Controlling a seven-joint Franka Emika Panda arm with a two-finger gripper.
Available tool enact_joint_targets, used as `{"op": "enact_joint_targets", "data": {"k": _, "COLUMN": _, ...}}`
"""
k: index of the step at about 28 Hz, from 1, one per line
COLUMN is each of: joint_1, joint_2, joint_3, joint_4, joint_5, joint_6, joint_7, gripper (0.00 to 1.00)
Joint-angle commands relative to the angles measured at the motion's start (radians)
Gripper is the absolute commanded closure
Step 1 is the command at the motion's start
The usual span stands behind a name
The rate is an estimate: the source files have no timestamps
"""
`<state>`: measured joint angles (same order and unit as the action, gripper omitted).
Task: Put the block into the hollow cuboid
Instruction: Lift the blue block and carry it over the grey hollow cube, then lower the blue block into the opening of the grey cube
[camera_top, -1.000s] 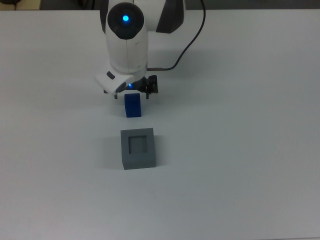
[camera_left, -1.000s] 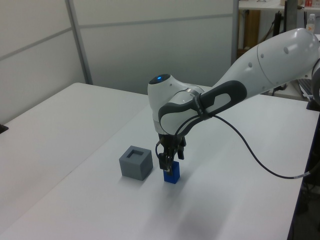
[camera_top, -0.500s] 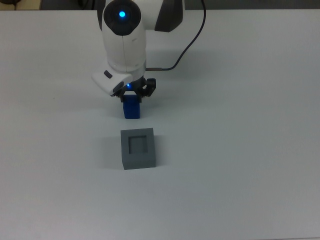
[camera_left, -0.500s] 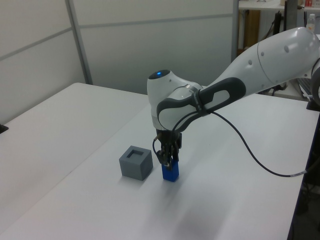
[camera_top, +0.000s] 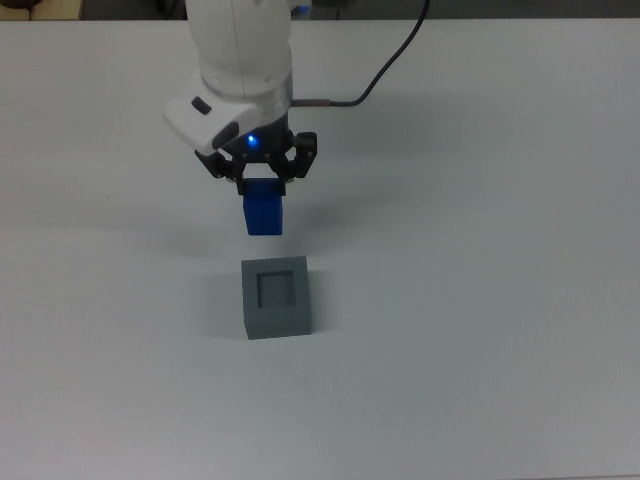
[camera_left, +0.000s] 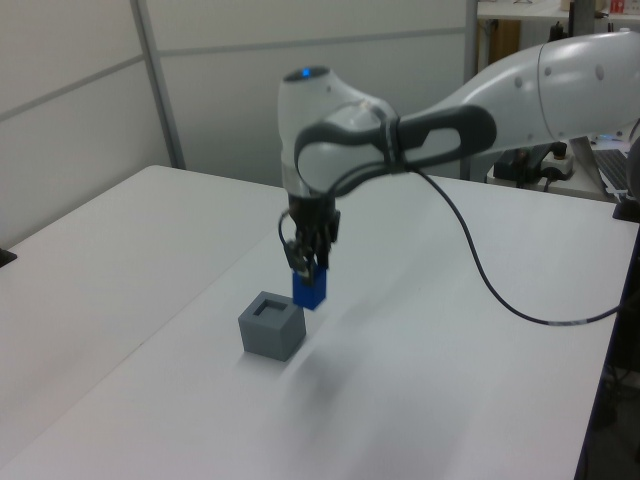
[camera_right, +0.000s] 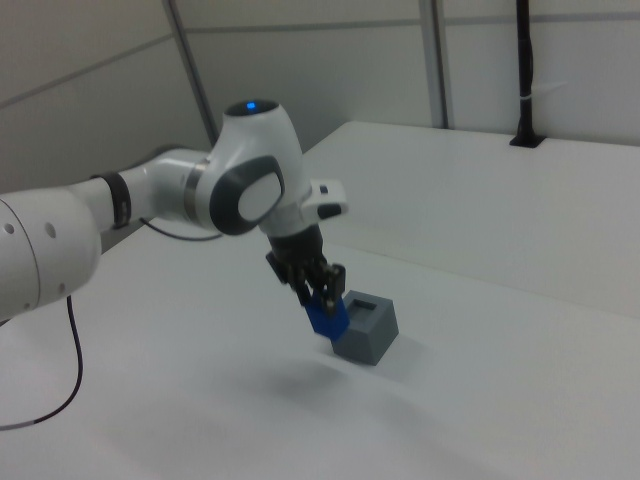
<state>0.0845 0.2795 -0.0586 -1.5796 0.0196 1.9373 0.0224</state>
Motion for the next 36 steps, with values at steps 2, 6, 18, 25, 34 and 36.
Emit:
{"op": "enact_joint_targets", "data": {"k": 2, "joint_1": -0.005, "joint_2": 0.101, "joint_3": -0.007, "joint_4": 0.192, "joint_5": 0.016, "joint_6": -0.051, "joint_7": -0.015, "gripper": 0.98}}
{"op": "enact_joint_targets", "data": {"k": 6, "joint_1": -0.005, "joint_2": 0.158, "joint_3": -0.010, "joint_4": 0.283, "joint_5": 0.014, "joint_6": -0.047, "joint_7": -0.015, "gripper": 0.98}}
{"op": "enact_joint_targets", "data": {"k": 18, "joint_1": -0.008, "joint_2": 0.211, "joint_3": -0.001, "joint_4": 0.283, "joint_5": -0.003, "joint_6": -0.028, "joint_7": -0.078, "gripper": 0.95}}
{"op": "enact_joint_targets", "data": {"k": 25, "joint_1": -0.006, "joint_2": 0.242, "joint_3": 0.000, "joint_4": 0.277, "joint_5": -0.003, "joint_6": -0.024, "joint_7": -0.114, "gripper": 0.94}}
{"op": "enact_joint_targets", "data": {"k": 34, "joint_1": -0.002, "joint_2": 0.244, "joint_3": 0.002, "joint_4": 0.280, "joint_5": 0.003, "joint_6": 0.008, "joint_7": -0.107, "gripper": 0.93}}
{"op": "enact_joint_targets", "data": {"k": 36, "joint_1": -0.002, "joint_2": 0.244, "joint_3": 0.002, "joint_4": 0.279, "joint_5": 0.003, "joint_6": 0.011, "joint_7": -0.107, "gripper": 0.93}}
